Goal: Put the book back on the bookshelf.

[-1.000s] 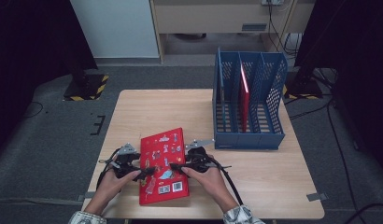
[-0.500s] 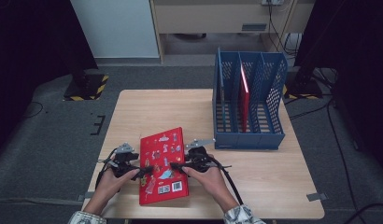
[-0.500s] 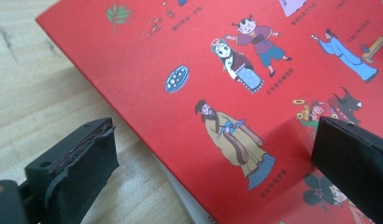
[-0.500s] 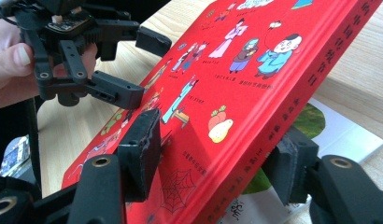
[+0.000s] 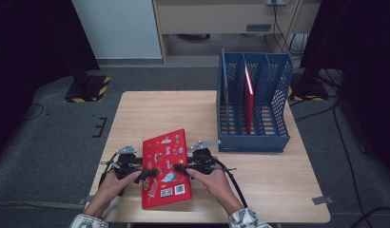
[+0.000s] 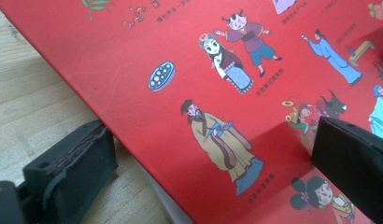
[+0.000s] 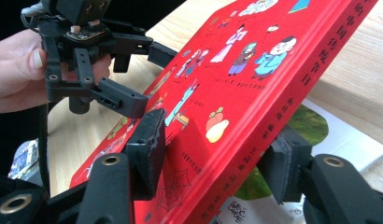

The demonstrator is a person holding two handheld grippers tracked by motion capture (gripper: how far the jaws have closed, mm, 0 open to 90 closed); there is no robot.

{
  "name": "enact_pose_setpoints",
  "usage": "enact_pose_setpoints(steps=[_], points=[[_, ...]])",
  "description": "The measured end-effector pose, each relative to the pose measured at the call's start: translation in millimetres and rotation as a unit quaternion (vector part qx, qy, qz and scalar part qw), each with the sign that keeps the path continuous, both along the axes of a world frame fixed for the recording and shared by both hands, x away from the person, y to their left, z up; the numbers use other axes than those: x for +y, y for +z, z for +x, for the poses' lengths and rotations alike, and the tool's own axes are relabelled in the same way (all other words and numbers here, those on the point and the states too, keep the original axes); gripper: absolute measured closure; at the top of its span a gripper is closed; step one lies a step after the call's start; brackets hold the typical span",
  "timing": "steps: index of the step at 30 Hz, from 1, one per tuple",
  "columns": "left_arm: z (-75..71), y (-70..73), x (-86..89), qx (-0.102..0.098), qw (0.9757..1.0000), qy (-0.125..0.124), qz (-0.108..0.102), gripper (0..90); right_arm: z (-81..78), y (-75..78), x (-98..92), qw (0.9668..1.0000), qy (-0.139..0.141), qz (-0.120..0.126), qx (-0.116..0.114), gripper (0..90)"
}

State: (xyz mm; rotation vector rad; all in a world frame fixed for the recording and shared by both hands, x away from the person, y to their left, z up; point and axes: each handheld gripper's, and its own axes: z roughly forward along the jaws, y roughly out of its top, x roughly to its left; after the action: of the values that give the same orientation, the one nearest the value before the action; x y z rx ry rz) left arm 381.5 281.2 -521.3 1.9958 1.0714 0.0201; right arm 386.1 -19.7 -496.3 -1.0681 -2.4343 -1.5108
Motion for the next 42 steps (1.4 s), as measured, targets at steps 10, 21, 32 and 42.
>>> enact_pose_setpoints(steps=[10,21,32,42], points=[[0.3,2.0,1.4,0.005,1.0000,0.005,-0.005,0.0,3.4,8.5,6.5,0.9997,0.018,-0.015,-0.002,45.5],[-0.7,4.3,-3.3,-0.001,1.0000,0.004,0.007,0.1,5.9,4.3,17.7,0.9984,0.029,-0.046,0.014,38.0],[-3.1,12.1,-1.6,-0.013,0.9998,0.007,-0.013,4.5,5.6,13.7,13.9,0.9991,0.036,-0.017,0.016,49.9],[-7.7,25.5,0.3,-0.053,0.9983,0.017,-0.020,11.8,5.6,25.6,12.3,0.9990,0.045,0.000,0.006,57.1]])
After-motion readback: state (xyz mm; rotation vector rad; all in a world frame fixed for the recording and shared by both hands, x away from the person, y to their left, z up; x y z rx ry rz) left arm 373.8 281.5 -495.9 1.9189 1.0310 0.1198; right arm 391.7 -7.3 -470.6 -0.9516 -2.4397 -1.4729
